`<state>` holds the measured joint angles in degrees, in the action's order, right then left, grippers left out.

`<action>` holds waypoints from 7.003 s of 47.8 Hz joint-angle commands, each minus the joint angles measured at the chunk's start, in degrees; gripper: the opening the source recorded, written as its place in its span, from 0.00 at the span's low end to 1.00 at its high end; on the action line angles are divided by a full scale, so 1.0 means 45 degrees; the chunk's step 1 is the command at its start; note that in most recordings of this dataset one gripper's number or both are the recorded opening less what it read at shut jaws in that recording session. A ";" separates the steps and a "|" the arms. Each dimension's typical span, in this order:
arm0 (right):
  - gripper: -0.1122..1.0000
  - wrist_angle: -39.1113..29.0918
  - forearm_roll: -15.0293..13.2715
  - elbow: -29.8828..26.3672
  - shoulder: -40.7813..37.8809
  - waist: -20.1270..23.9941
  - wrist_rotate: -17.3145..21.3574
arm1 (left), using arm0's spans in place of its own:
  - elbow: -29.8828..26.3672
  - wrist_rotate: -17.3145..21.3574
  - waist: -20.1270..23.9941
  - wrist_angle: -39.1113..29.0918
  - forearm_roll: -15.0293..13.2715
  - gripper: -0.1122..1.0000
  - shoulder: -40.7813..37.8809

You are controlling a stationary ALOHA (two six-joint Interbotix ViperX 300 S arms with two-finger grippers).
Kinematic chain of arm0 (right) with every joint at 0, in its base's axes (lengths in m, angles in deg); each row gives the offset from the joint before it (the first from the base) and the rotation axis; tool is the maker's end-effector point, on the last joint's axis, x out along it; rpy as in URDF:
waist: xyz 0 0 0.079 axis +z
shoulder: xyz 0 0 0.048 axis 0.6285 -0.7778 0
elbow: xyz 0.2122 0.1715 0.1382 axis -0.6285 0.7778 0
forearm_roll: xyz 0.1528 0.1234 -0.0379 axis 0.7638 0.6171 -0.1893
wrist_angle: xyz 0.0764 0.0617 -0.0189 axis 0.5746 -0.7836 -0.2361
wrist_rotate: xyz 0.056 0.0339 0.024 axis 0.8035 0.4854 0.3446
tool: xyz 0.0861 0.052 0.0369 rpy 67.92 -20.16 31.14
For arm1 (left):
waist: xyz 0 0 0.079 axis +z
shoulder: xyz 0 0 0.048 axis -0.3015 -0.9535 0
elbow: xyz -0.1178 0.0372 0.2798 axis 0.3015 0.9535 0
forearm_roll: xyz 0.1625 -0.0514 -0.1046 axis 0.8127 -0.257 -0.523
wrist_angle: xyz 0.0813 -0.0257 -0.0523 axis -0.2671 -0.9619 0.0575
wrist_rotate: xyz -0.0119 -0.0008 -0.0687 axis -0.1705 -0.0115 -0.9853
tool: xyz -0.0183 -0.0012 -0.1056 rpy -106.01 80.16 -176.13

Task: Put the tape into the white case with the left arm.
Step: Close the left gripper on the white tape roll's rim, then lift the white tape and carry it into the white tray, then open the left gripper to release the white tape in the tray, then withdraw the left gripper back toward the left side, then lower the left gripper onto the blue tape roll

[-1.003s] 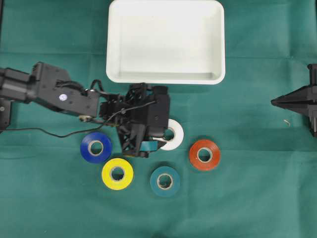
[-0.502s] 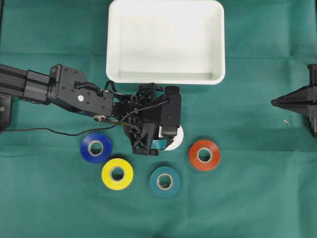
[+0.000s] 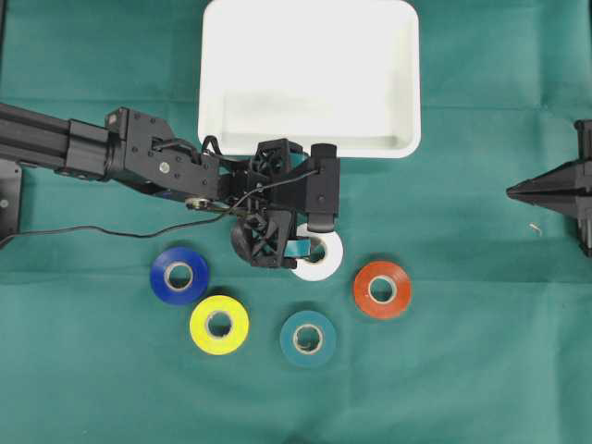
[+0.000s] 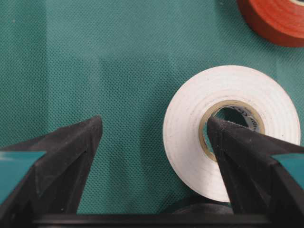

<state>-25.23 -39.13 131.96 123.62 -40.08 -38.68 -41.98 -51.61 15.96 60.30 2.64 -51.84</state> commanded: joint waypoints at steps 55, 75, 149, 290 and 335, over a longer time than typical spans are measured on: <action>0.02 0.0117 -0.0078 0.0176 -0.0098 -0.0039 0.0000 | -0.0098 0.0098 -0.0449 -0.1504 0.0020 0.36 0.2852; 0.02 0.0117 -0.0078 0.0176 -0.0098 -0.0020 0.0000 | -0.0645 0.2207 0.0293 -0.1914 0.0020 0.36 0.3437; 0.02 0.0098 -0.0078 0.0195 -0.0098 -0.0020 0.0000 | -0.3574 0.3223 0.3223 -0.0977 0.0000 0.93 -0.0059; 0.02 0.0117 -0.0098 0.0195 -0.0117 -0.0020 0.0000 | 0.8418 -0.0410 -0.2461 0.3008 -0.0078 0.90 0.9609; 0.02 0.0117 -0.0117 0.0195 -0.0117 -0.0039 0.0000 | 0.6992 -0.0859 -0.2480 0.1250 -0.0078 0.90 0.5762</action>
<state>-25.23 -39.13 131.96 123.62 -40.08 -38.68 -9.46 -55.56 5.07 65.49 2.37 -25.74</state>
